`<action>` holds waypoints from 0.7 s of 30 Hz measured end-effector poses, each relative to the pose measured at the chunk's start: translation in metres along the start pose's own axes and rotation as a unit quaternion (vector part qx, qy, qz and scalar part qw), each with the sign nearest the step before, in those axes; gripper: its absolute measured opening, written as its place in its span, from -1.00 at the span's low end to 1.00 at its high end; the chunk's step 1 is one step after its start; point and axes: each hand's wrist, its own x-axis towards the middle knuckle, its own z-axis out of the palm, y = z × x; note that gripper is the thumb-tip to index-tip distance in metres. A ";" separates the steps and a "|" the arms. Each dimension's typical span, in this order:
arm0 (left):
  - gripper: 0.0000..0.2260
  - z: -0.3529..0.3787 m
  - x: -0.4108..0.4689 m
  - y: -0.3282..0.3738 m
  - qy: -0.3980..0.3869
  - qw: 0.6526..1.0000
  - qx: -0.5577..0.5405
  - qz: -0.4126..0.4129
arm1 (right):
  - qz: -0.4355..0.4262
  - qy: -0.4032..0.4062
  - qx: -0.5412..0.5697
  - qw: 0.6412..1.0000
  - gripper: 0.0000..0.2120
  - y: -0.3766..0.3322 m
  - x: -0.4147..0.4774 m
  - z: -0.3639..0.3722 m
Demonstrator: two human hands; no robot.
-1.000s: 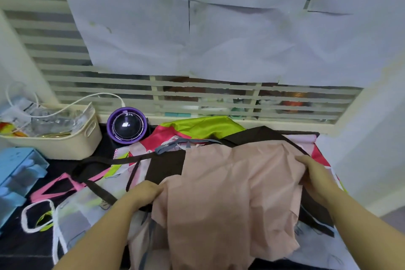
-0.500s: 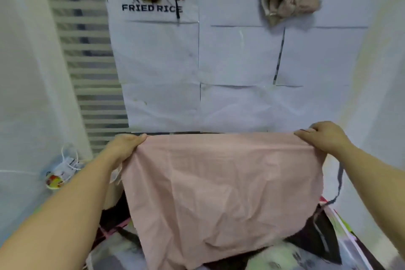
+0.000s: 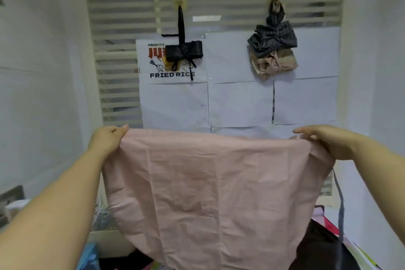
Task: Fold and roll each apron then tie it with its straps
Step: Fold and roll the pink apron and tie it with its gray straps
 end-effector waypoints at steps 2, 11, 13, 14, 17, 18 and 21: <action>-0.59 -0.010 0.000 0.003 0.047 0.999 -0.019 -0.004 | -0.029 0.021 -0.037 0.999 -0.84 -0.004 0.001 -0.001; -0.71 -0.011 -0.006 -0.005 0.058 0.941 0.298 0.147 | -0.110 0.276 -0.405 0.864 -0.87 -0.010 0.001 0.021; -0.74 -0.005 -0.006 -0.012 0.020 0.916 0.369 0.157 | -0.104 0.315 -0.556 0.762 -0.80 -0.014 -0.002 0.032; -0.72 -0.003 -0.005 -0.015 0.003 0.926 0.350 0.143 | -0.095 0.313 -0.583 0.744 -0.77 -0.014 -0.001 0.035; -0.76 -0.008 0.001 -0.027 -0.030 0.993 0.116 0.004 | -0.061 0.248 -0.489 0.834 -0.82 -0.009 0.003 0.033; -0.79 -0.012 0.002 -0.031 -0.047 0.997 0.010 -0.064 | -0.057 0.204 -0.429 0.878 -0.85 -0.006 0.007 0.030; -0.84 -0.021 -0.001 -0.037 -0.084 0.935 -0.284 -0.197 | -0.097 0.082 -0.258 0.958 -0.87 0.002 0.009 0.024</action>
